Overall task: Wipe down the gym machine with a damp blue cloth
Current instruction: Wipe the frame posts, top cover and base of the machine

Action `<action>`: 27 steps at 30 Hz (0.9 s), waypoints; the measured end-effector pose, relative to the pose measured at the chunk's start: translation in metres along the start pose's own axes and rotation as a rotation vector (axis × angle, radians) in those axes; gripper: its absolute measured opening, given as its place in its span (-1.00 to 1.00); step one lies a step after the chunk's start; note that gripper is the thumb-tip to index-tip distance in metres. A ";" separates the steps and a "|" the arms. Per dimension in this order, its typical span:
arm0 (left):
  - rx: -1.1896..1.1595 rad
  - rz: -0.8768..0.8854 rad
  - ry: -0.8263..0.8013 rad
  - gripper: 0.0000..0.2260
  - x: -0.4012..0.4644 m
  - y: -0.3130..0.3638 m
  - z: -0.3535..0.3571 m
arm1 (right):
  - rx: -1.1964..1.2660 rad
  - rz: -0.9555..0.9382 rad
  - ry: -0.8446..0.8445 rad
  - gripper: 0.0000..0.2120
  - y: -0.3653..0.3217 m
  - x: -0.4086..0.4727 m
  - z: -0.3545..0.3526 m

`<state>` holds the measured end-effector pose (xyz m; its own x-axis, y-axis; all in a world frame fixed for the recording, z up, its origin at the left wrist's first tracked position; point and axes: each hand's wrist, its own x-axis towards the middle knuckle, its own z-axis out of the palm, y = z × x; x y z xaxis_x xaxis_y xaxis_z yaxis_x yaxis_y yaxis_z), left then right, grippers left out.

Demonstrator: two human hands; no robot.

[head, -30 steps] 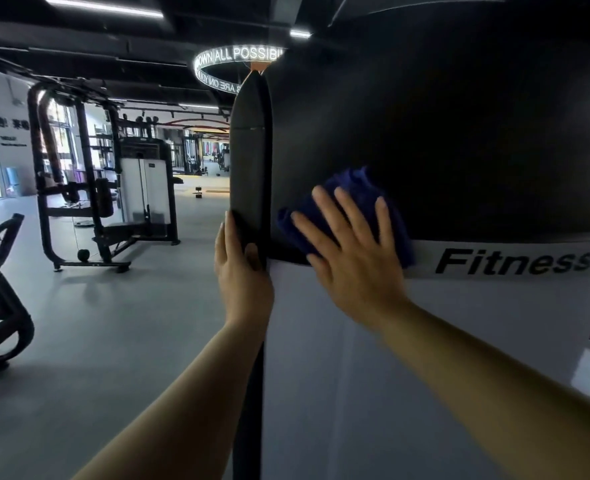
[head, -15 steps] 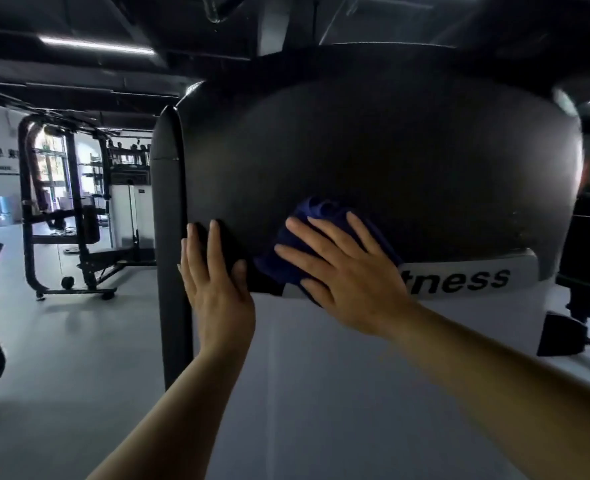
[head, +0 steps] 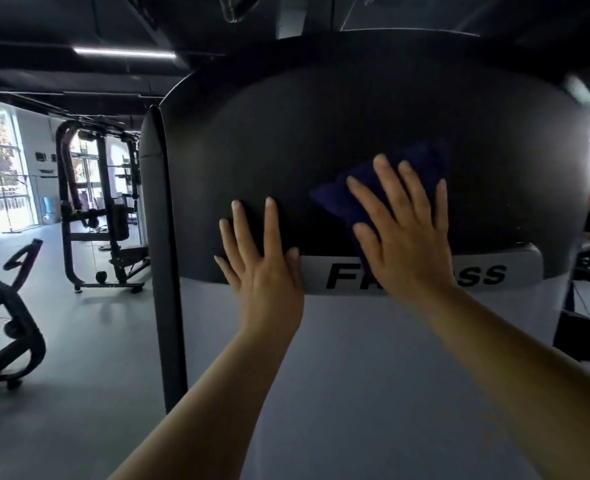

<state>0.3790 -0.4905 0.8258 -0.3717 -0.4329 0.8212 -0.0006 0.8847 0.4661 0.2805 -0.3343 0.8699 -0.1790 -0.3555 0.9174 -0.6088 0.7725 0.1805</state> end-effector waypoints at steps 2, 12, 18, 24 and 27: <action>0.022 0.010 0.002 -0.43 -0.001 0.004 -0.001 | 0.029 0.179 0.021 -0.47 -0.028 -0.005 0.006; 0.222 0.187 -0.065 -0.22 0.005 0.053 0.005 | 0.180 0.505 0.067 -0.47 0.020 -0.018 0.007; 0.424 0.376 -0.162 -0.04 0.017 0.096 0.012 | 0.145 0.208 -0.024 -0.48 0.057 -0.031 0.006; 0.569 0.477 -0.175 -0.01 0.016 0.148 0.033 | 0.305 0.618 -0.003 -0.39 0.074 -0.030 0.009; 0.684 0.528 -0.177 0.03 0.027 0.172 0.043 | 0.310 0.415 -0.029 -0.44 0.102 -0.045 0.008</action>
<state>0.3286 -0.3427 0.9136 -0.6192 0.0446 0.7840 -0.3225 0.8959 -0.3057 0.2199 -0.2436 0.8438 -0.4729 -0.0700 0.8783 -0.6816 0.6608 -0.3143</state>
